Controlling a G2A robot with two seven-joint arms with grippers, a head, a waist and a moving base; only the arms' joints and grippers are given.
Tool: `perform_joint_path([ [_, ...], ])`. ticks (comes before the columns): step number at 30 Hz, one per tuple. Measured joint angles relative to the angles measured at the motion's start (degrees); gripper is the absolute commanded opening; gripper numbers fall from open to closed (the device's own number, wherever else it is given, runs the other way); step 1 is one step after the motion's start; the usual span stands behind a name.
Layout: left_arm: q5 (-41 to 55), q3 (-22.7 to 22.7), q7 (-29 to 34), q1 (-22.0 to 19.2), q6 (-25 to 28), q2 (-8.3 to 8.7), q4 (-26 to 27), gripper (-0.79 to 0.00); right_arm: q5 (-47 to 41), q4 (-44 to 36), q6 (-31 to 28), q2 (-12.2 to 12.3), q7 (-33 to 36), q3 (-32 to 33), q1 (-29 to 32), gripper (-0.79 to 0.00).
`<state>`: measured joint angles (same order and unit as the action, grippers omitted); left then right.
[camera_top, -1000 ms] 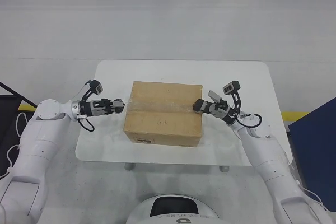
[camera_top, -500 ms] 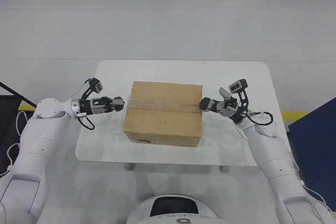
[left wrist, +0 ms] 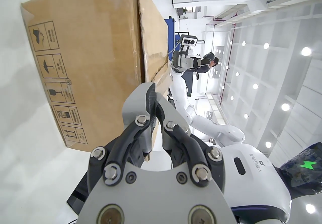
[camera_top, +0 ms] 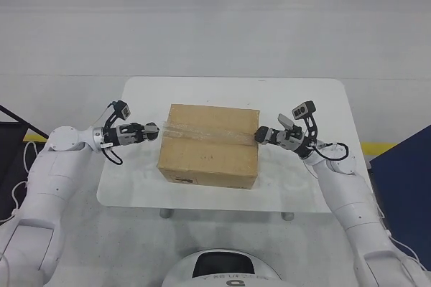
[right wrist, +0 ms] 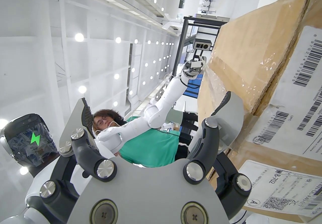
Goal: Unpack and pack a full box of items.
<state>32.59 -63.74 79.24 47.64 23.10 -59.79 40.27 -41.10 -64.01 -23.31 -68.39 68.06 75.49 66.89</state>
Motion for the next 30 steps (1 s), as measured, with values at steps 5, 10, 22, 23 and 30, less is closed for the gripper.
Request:
perform_joint_path([
  [5, -0.9, 0.6, -0.8, -0.5, 0.4, -0.36, -0.8, -0.785, 2.0, -0.5, -0.1, 0.0, -1.0, -0.5, 0.0, 0.000],
  [10, -1.3, 0.8, -0.8, -0.7, 0.7, -0.51, -1.5, -0.785, 4.1, -0.7, 0.8, 0.1, -2.5, -1.0, -0.2, 0.000],
  [22, -1.4, 0.8, -0.7, -1.3, 0.6, -0.83, -2.6, -0.785, 8.4, -1.2, 3.7, 0.2, -5.3, -2.3, -1.2, 0.000],
  [23, -1.4, 0.8, -0.6, -1.3, 0.6, -0.86, -2.6, -0.785, 8.6, -1.3, 3.8, 0.2, -5.3, -2.3, -1.2, 0.000],
  [30, -1.4, 0.9, -0.2, -1.7, 0.3, -1.05, -2.9, -0.785, 9.8, -1.9, 5.0, 0.5, -4.8, -2.4, -1.1, 0.000],
])
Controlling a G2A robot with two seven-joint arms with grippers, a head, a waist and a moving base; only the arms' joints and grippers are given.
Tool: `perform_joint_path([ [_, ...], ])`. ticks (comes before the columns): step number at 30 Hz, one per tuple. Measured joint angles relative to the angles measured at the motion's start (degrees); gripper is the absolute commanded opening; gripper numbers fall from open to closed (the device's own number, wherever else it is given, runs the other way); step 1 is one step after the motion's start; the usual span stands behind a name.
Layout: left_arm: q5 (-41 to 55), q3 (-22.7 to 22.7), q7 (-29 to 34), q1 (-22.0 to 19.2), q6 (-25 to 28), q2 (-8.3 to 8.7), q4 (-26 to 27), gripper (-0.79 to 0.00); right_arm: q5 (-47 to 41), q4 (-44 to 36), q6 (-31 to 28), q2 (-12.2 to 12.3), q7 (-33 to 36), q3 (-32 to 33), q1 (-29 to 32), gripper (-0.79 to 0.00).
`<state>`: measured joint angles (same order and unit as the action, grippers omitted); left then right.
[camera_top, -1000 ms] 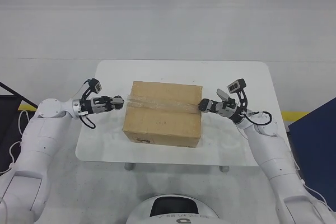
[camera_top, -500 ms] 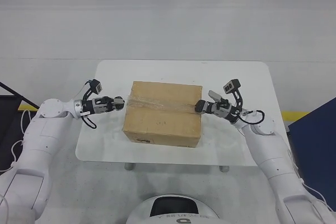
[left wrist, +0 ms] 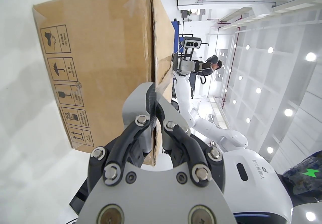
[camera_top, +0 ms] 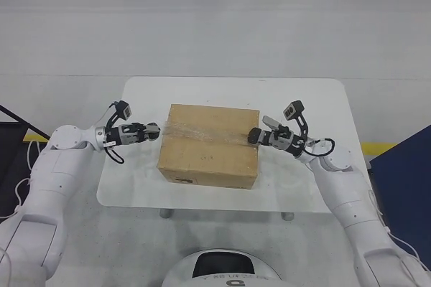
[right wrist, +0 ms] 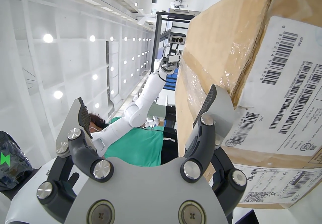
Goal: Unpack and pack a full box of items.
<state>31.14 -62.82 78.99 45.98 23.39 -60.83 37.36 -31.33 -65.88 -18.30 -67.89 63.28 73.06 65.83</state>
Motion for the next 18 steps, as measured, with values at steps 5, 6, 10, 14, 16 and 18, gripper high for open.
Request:
perform_joint_path([
  [5, -0.2, 0.2, 0.6, -0.3, -0.5, -0.13, -0.3, -0.785, 0.2, -0.6, 1.6, 0.2, 1.0, 0.1, 0.2, 0.000],
  [6, -0.4, 0.3, 0.6, -0.3, -0.7, -0.15, -0.4, -0.785, 0.3, -0.7, 1.7, 0.3, 0.9, 0.1, 0.2, 0.000],
  [10, -1.2, 0.4, 0.0, -0.4, -1.3, -0.19, -0.6, -0.785, 0.7, -1.1, 2.2, 0.4, 0.4, 0.1, 0.4, 0.000],
  [14, -2.2, 0.5, -0.5, -0.5, -1.7, -0.15, -0.8, -0.785, 1.0, -1.3, 2.1, 0.5, 0.1, 0.0, 0.4, 0.000],
  [16, -2.8, 0.6, -0.7, -0.5, -2.0, -0.16, -0.9, -0.785, 1.1, -1.4, 2.1, 0.5, -0.1, 0.0, 0.4, 0.000],
  [18, -3.4, 0.8, -1.0, -0.5, -2.2, -0.20, -0.9, -0.785, 1.2, -1.6, 2.2, 0.5, -0.3, -0.1, 0.4, 0.000],
])
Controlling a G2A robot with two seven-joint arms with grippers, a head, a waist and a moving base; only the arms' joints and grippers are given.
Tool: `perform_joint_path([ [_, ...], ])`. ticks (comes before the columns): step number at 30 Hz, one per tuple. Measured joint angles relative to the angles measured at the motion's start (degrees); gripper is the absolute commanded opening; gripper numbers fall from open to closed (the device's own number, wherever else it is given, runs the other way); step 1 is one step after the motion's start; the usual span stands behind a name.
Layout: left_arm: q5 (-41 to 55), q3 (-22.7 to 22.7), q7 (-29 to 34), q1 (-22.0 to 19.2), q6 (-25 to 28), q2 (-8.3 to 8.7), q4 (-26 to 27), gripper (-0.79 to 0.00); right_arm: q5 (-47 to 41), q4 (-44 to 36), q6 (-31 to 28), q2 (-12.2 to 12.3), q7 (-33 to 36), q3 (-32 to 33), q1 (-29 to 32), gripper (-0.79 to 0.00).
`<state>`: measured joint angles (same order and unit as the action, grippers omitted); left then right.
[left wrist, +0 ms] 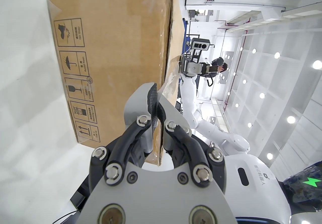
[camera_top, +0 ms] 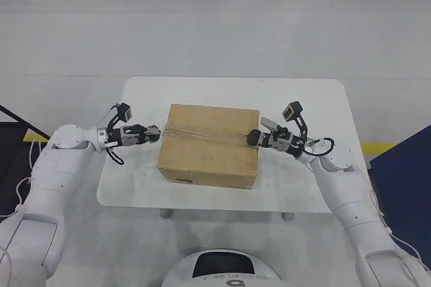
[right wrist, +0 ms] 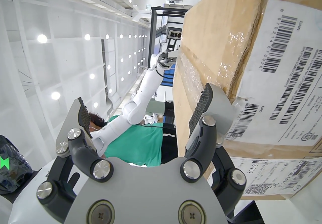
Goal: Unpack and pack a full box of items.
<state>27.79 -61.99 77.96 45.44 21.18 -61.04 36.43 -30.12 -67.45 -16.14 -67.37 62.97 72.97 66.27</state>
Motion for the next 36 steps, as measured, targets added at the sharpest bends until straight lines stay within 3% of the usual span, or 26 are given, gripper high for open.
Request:
perform_joint_path([
  [12, 4.3, -2.5, 6.5, 1.5, -1.3, 0.98, 2.8, -0.785, 0.6, -1.0, 0.3, 0.1, -1.3, -0.6, 0.1, 0.000],
  [19, 3.2, -4.3, 5.5, 3.3, -0.4, 2.20, 4.7, -0.785, 0.9, -1.5, 0.4, 0.2, -1.7, -0.7, 0.3, 0.000],
  [36, 0.7, -1.6, 1.2, 1.1, -2.3, 0.89, 0.7, -0.785, 0.9, -1.7, 0.6, 0.3, -3.1, -1.0, 0.7, 0.000],
])
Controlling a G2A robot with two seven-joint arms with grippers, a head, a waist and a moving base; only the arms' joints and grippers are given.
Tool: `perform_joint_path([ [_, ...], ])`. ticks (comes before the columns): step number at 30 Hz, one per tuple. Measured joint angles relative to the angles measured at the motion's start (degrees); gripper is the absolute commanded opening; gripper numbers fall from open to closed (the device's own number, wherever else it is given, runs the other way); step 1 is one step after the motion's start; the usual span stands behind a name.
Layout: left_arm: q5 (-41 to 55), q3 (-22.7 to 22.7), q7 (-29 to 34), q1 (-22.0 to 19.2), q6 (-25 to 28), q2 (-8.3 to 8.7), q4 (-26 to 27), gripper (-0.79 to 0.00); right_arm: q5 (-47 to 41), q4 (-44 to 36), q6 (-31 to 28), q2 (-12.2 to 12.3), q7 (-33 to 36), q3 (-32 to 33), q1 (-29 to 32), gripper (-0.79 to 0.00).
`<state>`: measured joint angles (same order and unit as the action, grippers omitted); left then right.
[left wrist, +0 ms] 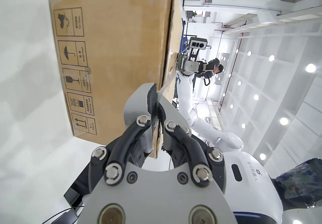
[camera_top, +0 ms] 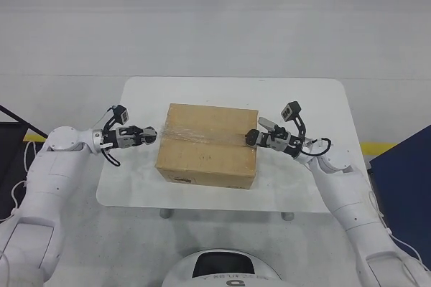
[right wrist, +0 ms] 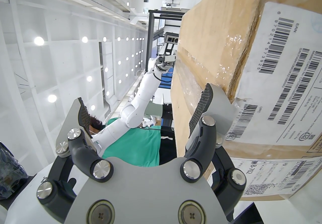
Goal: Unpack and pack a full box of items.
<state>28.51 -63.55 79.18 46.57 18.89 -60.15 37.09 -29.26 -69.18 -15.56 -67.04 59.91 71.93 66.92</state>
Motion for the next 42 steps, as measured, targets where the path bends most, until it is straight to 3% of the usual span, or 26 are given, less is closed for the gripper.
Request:
perform_joint_path([
  [8, -1.5, 1.9, -0.7, -0.7, 0.4, -0.92, -1.9, -0.477, -0.1, -0.1, 0.2, 0.0, -0.2, -0.1, 0.2, 0.000],
  [9, -1.5, 2.0, -0.6, -0.7, 0.5, -0.96, -2.1, -0.391, -0.1, -0.1, 0.2, 0.0, -0.2, -0.1, 0.2, 0.000],
  [11, -1.5, 2.0, -0.4, -0.8, 0.8, -1.02, -2.6, -0.145, -0.1, -0.1, 0.2, 0.0, -0.2, -0.1, 0.2, 0.000],
  [13, -1.5, 1.9, -0.3, -0.8, 1.1, -1.03, -3.0, 0.000, -0.1, -0.1, 0.2, 0.0, -0.2, -0.1, 0.2, 0.000],
  [23, 3.6, -2.8, -5.4, -1.5, 5.2, -0.15, -6.8, 0.000, -0.1, -0.1, 0.2, 0.0, -0.2, -0.1, 0.2, 0.000],
  [27, 3.9, -4.5, -4.7, -0.7, 8.1, 0.58, -5.3, 0.000, -0.1, -0.1, 0.2, 0.0, -0.2, -0.1, 0.2, 0.000],
  [33, 2.0, -5.4, -3.9, 1.7, 9.8, 1.42, 1.3, 0.000, -0.1, -0.1, 0.2, 0.0, -0.2, -0.1, 0.2, 0.000],
  [42, -2.4, -7.3, -8.9, 7.2, 9.3, 2.73, 13.3, 0.000, -0.1, -0.1, 0.2, 0.0, -0.2, -0.1, 0.2, 0.000],
])
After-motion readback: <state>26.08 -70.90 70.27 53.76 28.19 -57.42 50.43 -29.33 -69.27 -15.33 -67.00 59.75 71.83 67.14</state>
